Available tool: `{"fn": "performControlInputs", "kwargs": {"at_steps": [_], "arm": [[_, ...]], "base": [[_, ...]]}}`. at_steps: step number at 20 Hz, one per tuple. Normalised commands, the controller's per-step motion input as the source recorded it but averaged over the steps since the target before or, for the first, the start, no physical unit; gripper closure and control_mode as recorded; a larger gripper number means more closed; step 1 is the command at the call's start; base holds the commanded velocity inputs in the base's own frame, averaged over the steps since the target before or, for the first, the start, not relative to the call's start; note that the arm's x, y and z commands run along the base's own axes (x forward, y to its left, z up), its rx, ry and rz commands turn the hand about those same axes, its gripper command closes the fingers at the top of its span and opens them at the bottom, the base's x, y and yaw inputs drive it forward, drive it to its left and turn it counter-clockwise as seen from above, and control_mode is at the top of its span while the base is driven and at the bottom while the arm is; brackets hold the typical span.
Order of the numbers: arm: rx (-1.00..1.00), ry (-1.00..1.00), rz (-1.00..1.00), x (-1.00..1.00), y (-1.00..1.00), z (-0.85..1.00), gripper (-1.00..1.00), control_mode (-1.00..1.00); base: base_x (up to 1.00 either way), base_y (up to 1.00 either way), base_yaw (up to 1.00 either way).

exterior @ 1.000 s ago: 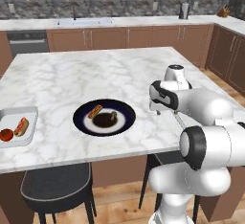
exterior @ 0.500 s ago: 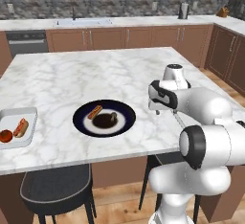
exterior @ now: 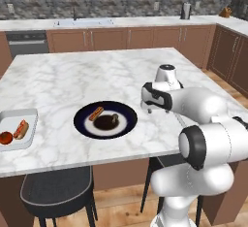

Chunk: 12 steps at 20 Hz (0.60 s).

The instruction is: Place one cooked food and one vegetable from the large plate to each tupperware container.

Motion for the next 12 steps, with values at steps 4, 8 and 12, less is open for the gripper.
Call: {"fn": "performControlInputs", "kwargs": {"at_steps": [4, 8, 12], "arm": [[0.01, -0.09, -0.06, 0.37, 0.82, 0.23, -1.00, -1.00], [-0.06, -0.02, -0.05, 0.61, 0.81, 0.00, -1.00, -1.00], [-0.10, 0.00, 0.00, 0.64, 0.73, 0.00, -1.00, -1.00]], "base": [[0.00, 0.00, 0.00], [0.00, 0.00, 0.00], [0.00, 0.00, 0.00]]}}
